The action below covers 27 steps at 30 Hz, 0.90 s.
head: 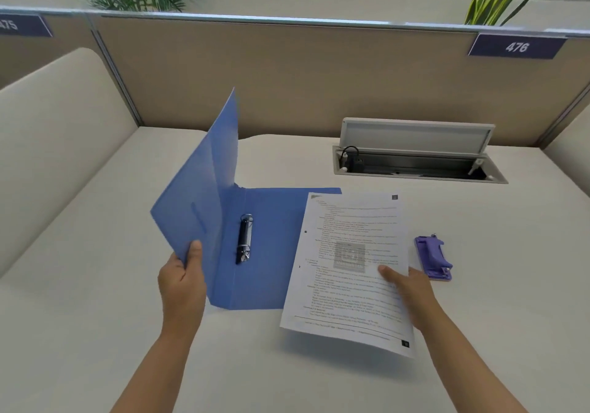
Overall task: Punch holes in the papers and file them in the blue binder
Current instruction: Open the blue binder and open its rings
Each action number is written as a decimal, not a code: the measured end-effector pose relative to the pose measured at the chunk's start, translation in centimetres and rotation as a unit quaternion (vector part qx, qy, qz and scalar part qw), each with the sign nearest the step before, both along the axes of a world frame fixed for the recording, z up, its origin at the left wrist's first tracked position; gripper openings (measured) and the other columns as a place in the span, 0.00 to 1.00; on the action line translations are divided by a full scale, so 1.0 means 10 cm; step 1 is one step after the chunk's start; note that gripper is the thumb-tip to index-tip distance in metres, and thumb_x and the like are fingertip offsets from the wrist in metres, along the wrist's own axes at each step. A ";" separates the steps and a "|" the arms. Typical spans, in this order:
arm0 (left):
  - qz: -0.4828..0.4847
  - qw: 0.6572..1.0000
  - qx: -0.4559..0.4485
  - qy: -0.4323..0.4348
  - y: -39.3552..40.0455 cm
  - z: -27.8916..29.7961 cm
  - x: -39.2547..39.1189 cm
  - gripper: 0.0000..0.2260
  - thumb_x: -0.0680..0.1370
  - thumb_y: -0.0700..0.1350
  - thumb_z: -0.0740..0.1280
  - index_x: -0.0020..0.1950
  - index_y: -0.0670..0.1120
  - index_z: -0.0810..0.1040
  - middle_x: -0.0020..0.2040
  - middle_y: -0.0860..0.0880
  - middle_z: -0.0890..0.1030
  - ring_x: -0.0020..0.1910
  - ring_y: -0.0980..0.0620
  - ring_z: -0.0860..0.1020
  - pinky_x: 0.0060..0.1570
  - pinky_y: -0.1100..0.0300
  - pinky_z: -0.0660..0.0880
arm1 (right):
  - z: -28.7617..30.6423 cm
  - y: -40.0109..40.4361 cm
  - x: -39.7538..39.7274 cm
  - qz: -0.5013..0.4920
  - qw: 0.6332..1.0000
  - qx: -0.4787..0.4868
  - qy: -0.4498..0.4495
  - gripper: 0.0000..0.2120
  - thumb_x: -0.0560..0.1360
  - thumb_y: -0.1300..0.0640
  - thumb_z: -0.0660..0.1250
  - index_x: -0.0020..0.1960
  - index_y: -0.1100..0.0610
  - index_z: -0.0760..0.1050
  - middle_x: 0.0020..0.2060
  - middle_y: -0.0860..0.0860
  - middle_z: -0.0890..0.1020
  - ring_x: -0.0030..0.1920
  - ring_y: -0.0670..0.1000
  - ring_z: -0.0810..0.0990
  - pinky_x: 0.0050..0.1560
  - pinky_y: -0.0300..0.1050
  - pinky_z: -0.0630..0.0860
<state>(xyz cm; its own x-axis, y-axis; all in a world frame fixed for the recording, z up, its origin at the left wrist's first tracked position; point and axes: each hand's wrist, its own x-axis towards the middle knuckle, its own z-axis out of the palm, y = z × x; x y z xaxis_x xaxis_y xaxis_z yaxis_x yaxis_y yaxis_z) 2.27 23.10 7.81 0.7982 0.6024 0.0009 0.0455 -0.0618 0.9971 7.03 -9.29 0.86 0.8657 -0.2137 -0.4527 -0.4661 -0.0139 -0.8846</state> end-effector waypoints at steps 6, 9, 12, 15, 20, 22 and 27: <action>0.098 0.994 -0.038 -0.018 0.10 -0.07 -0.31 0.09 0.81 0.48 0.58 0.42 0.52 0.73 0.39 0.55 0.75 0.38 0.57 0.74 0.38 0.67 0.73 | -0.14 0.00 -0.01 0.042 0.995 -0.082 0.030 0.07 0.72 0.59 0.70 0.50 0.59 0.79 0.49 0.59 0.84 0.48 0.60 0.83 0.55 0.58 0.79; 0.125 0.989 -0.073 -0.019 0.14 -0.09 -0.45 0.08 0.81 0.48 0.58 0.44 0.54 0.74 0.44 0.57 0.77 0.42 0.58 0.76 0.39 0.62 0.78 | -0.19 -0.01 -0.04 0.058 0.989 -0.129 0.035 0.10 0.73 0.59 0.69 0.53 0.61 0.79 0.49 0.58 0.83 0.48 0.60 0.82 0.55 0.56 0.78; 0.165 0.981 -0.106 -0.007 0.21 -0.18 -0.54 0.05 0.81 0.48 0.59 0.52 0.53 0.74 0.49 0.54 0.78 0.46 0.57 0.77 0.34 0.70 0.79 | -0.21 0.00 -0.06 0.080 0.974 -0.207 0.040 0.13 0.73 0.56 0.68 0.54 0.62 0.79 0.51 0.58 0.83 0.49 0.59 0.82 0.54 0.55 0.78; 0.206 0.970 -0.133 0.003 0.24 -0.29 -0.59 0.05 0.81 0.46 0.59 0.54 0.54 0.73 0.47 0.59 0.77 0.48 0.53 0.76 0.38 0.61 0.78 | -0.16 0.06 -0.07 0.097 0.942 -0.319 0.042 0.20 0.73 0.52 0.69 0.62 0.60 0.73 0.56 0.57 0.81 0.53 0.58 0.80 0.50 0.49 0.76; 0.228 0.961 -0.158 -0.002 0.28 -0.46 -0.63 0.07 0.80 0.45 0.60 0.56 0.55 0.71 0.47 0.60 0.76 0.54 0.49 0.74 0.45 0.56 0.75 | -0.04 0.25 -0.09 0.111 0.842 -0.527 0.028 0.42 0.72 0.50 0.69 0.76 0.55 0.48 0.71 0.57 0.65 0.66 0.58 0.70 0.57 0.51 0.72; 0.231 0.959 -0.166 0.000 0.30 -0.51 -0.63 0.07 0.80 0.45 0.60 0.55 0.55 0.72 0.47 0.60 0.76 0.53 0.50 0.75 0.45 0.56 0.75 | -0.01 0.39 -0.09 0.141 0.808 -0.572 -0.019 0.40 0.74 0.50 0.66 0.77 0.55 0.46 0.75 0.57 0.57 0.72 0.57 0.62 0.66 0.51 0.66; 0.244 0.955 -0.168 0.006 0.35 -0.62 -0.64 0.06 0.79 0.44 0.62 0.47 0.56 0.72 0.52 0.53 0.77 0.51 0.51 0.77 0.46 0.55 0.75 | 0.00 0.97 -0.14 0.287 0.819 -0.472 -0.154 0.28 0.76 0.54 0.63 0.74 0.53 0.60 0.74 0.52 0.61 0.73 0.54 0.59 0.73 0.49 0.58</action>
